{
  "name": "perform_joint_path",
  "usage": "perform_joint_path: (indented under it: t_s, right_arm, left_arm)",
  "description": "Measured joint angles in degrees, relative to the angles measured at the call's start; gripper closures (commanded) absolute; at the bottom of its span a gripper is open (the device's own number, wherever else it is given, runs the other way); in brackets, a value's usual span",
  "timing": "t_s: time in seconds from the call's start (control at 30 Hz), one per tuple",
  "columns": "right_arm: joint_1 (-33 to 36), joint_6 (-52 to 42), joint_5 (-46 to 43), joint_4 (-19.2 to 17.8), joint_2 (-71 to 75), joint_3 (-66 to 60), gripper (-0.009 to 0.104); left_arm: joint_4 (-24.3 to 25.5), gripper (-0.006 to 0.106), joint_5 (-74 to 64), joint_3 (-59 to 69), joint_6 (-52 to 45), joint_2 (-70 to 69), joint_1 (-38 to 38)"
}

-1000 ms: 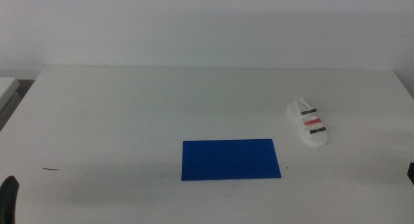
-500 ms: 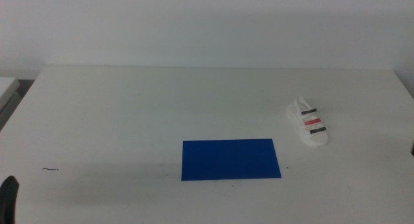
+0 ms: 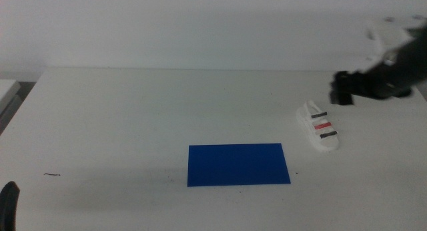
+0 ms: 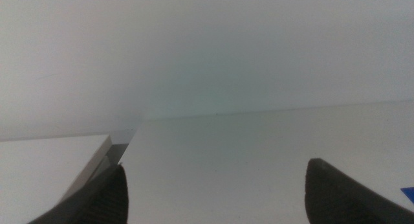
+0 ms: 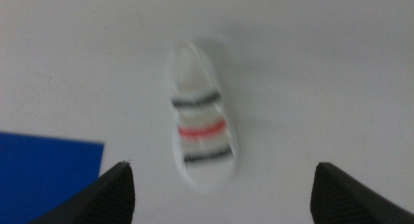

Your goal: Use one arm to grab the shoe from the table and place it on the mat.

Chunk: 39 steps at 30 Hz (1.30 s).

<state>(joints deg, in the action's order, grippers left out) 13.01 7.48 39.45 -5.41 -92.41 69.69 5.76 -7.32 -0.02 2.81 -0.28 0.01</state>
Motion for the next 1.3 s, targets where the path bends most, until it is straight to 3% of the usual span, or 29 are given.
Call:
perform_joint_path:
  t_s: [0.2,0.47,0.53,0.67,0.73,0.9,1.1,1.3]
  right_arm:
    - [0.63,-5.96,5.92,-0.92,-15.82,14.5,0.004]
    - [0.63,-9.18,3.84,-1.44,-27.01,18.9,0.008]
    - [0.63,-9.3,2.72,-1.27,-28.01,19.01,0.022]
    - [0.71,-9.23,2.18,0.07,-28.41,19.13,0.075]
    - [0.97,-7.48,2.29,0.07,-28.41,19.13,0.094]
    - [4.18,-0.64,7.89,-0.6,-27.01,20.29,0.09]
    - [15.58,14.02,15.74,-5.1,-24.19,25.56,0.09]
    - [24.67,26.29,17.46,-6.05,-26.28,27.27,0.09]
  left_arm:
    - [0.0,0.007,0.0,0.0,0.0,0.0,0.0]
    - [0.0,0.007,0.0,0.0,0.0,0.0,0.0]
    - [0.0,0.007,0.0,0.0,0.0,0.0,0.0]
    - [0.0,0.007,0.0,0.0,0.0,0.0,0.0]
    - [0.0,0.007,0.0,0.0,0.0,0.0,0.0]
    - [0.0,0.007,0.0,0.0,0.0,0.0,0.0]
    - [0.0,0.007,0.0,0.0,0.0,0.0,0.0]
    - [0.0,0.007,0.0,0.0,0.0,0.0,0.0]
